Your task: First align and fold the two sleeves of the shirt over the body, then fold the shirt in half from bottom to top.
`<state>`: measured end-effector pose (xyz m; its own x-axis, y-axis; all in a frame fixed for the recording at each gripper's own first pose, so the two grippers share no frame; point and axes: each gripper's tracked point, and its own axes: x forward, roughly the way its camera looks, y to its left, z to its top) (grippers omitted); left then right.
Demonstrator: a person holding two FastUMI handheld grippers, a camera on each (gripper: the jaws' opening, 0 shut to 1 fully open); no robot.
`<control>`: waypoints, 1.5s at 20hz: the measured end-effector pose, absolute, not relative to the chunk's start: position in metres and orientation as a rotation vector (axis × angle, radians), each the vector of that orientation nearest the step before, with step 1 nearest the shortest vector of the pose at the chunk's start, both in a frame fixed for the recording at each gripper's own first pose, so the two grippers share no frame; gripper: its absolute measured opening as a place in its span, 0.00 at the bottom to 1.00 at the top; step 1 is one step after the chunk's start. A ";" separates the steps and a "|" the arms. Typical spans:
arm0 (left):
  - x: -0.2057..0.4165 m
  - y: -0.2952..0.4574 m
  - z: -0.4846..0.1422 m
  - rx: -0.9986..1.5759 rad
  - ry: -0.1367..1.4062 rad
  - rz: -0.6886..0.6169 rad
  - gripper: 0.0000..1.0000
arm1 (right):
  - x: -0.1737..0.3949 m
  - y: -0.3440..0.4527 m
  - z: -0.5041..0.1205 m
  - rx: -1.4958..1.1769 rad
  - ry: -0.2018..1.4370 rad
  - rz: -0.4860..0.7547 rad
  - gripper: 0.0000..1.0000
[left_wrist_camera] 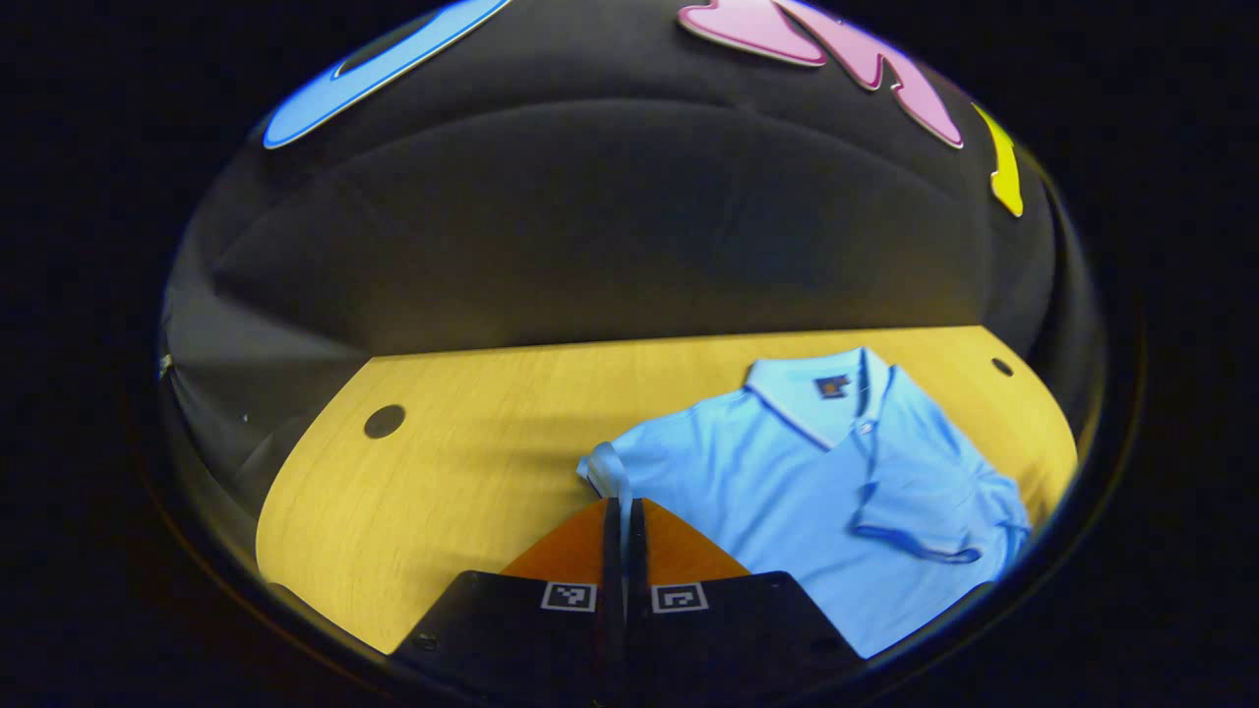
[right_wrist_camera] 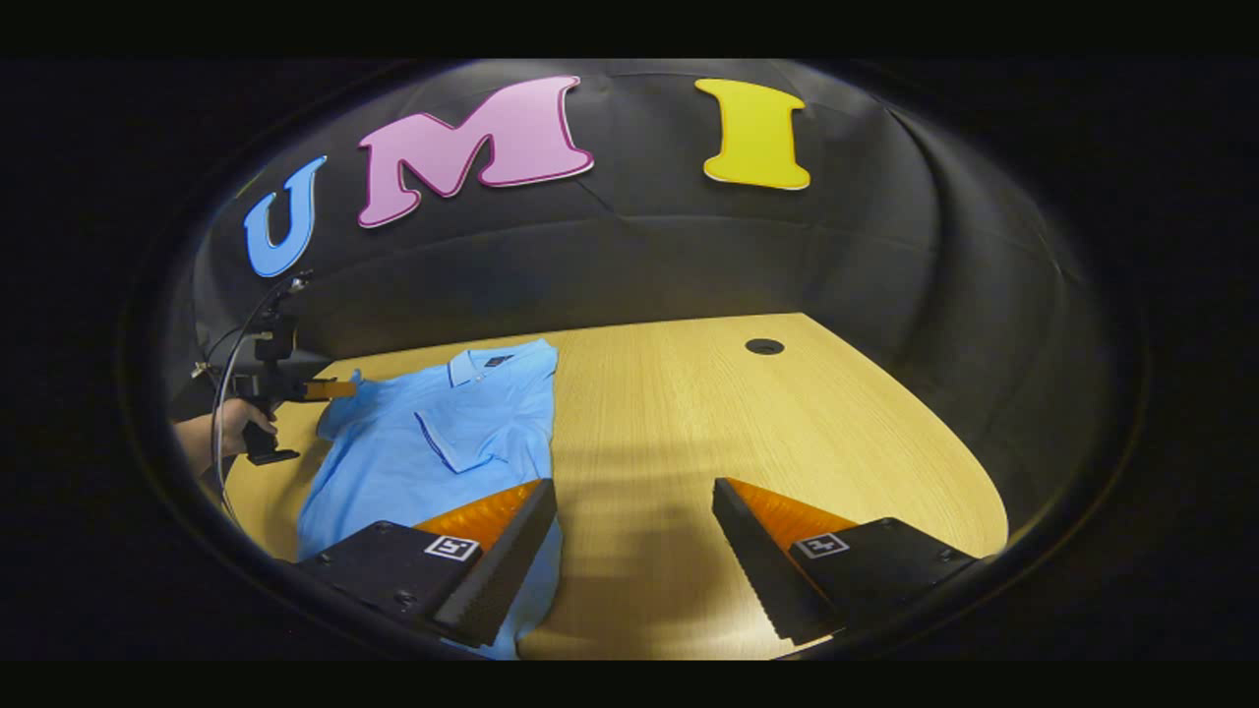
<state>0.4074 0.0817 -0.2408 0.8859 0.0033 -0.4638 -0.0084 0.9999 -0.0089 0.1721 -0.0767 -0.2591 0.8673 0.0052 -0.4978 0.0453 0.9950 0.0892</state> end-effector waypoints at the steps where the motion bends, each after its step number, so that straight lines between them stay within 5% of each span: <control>1: 0.409 0.060 -0.231 -0.015 0.470 -0.027 0.06 | 0.167 -0.079 -0.259 0.101 0.521 -0.026 1.00; 6: 0.389 -0.072 -0.198 -0.103 0.426 -0.284 0.06 | 0.137 -0.079 -0.258 0.114 0.527 -0.037 1.00; 10: 0.348 -0.109 -0.178 -0.065 0.394 -0.364 0.99 | 0.111 -0.067 -0.252 0.107 0.521 -0.034 1.00; 17: 0.185 -0.047 -0.180 -0.110 0.447 -0.279 0.98 | 0.042 -0.024 -0.248 0.144 0.568 0.010 0.99; 23: 0.039 -0.002 -0.257 -0.151 0.624 -0.162 0.97 | -0.023 0.012 -0.276 0.133 0.678 0.056 0.99; 30: -0.001 -0.021 -0.313 -0.119 0.718 -0.160 0.98 | -0.042 0.033 -0.325 0.179 0.768 0.049 0.98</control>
<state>-0.0013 -0.0208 -0.3128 0.7417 -0.1866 -0.6443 0.1048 0.9810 -0.1634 -0.0419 0.0327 -0.3246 0.7191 0.1089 -0.6863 0.0213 0.9837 0.1785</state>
